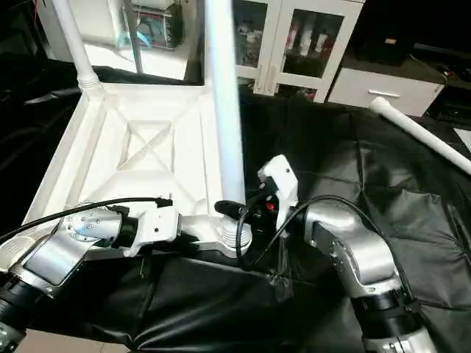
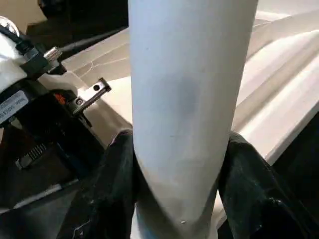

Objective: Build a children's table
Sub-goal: Pick table leg

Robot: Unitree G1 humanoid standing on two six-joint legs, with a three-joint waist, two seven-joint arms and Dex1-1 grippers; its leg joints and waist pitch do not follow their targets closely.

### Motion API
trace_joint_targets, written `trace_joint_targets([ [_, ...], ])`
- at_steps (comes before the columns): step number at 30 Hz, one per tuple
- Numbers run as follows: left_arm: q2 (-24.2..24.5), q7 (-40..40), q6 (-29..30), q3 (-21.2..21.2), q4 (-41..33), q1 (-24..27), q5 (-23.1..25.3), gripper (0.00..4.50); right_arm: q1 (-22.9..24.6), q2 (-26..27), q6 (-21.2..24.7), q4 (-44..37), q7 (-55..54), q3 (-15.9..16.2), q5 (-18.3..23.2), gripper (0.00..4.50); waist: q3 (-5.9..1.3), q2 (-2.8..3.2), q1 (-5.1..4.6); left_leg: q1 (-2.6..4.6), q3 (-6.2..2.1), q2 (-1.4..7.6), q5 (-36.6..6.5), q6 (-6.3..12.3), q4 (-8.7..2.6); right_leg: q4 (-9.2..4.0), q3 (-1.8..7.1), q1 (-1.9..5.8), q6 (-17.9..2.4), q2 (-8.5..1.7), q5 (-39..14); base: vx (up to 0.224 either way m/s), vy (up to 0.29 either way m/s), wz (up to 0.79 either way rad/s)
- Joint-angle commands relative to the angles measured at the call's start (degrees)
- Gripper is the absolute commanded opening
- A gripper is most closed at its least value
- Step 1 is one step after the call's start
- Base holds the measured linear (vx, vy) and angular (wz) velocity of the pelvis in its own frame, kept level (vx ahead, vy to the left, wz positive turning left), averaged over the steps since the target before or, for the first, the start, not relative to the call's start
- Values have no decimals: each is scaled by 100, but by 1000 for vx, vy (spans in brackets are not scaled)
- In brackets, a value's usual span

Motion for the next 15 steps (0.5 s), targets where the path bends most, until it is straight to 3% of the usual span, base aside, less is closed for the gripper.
trace_joint_targets([
  [1,99,-197,69,-379,246,181,293,0,155,-25,81,64,-180,-201,-4,185,-183,31,-22,135,-72,286,-1714,-238,-542,-442,157,48,-988,-238,-1026,0,0,0],
  [9,77,-178,26,-342,343,124,297,0,765,325,-197,45,-394,-568,262,185,-174,75,-14,137,-76,285,-1800,-282,-569,-466,159,28,-949,-235,-1022,0,0,0],
  [15,57,-147,-10,-316,422,57,305,0,1092,503,-422,-25,-436,-696,359,185,-145,72,-2,151,-84,296,-2117,-331,-598,-526,173,-8,-844,-252,-1487,0,0,0],
])
